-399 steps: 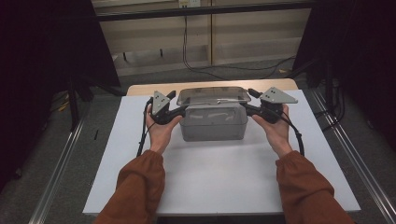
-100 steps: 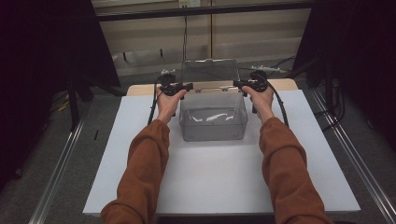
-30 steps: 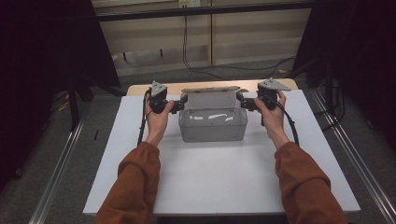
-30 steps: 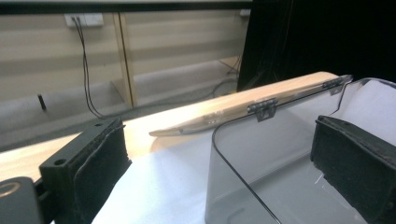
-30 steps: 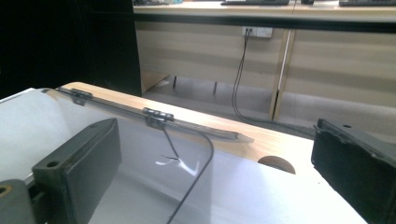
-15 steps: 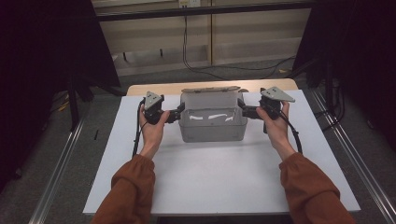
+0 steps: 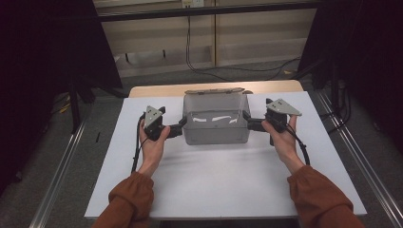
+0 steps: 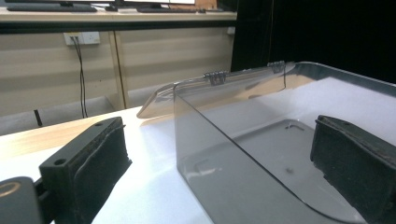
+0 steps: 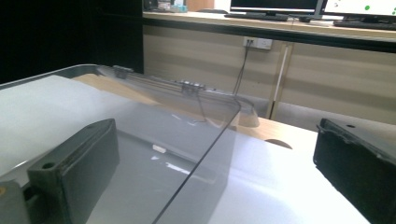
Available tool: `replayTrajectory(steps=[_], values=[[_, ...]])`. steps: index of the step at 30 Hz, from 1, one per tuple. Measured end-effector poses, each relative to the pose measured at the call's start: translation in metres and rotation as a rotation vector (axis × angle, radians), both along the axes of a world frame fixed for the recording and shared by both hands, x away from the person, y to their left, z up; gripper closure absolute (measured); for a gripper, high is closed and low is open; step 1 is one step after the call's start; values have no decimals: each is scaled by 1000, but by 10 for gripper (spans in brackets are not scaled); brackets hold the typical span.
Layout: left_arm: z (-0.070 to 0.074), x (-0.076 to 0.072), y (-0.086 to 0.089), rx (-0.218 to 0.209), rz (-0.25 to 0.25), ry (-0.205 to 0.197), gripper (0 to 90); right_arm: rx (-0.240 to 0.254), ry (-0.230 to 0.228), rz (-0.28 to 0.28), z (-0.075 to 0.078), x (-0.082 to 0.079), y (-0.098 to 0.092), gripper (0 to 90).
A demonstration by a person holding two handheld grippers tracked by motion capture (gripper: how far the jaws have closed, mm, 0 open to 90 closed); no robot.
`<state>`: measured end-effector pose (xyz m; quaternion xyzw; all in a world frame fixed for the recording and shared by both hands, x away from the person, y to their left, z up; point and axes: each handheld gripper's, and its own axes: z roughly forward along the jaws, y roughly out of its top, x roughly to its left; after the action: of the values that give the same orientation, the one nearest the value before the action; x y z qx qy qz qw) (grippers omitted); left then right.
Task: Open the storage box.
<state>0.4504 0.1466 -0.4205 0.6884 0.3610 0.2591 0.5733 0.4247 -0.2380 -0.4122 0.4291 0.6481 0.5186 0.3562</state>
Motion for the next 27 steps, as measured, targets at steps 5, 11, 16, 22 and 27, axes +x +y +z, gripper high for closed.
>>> replayTrajectory(steps=[5, 11, 16, 22, 27], values=[[-2, -7, 1, -9, -8, 7, 37, -17, -17, -5, -1, -11, 1, 0], [-4, -27, 6, -24, -4, 28, 35, -10, -17, -44, -9, -29, -4, 0], [-4, -37, 9, -31, -2, 14, 35, -14, -19, -64, -14, -41, -9, 0], [-8, -52, 12, -28, -8, 25, 26, -18, -36, -76, -13, -57, -14, 0], [-9, -63, 17, -23, 14, 11, 24, -5, -53, -80, -11, -70, -20, 0]])
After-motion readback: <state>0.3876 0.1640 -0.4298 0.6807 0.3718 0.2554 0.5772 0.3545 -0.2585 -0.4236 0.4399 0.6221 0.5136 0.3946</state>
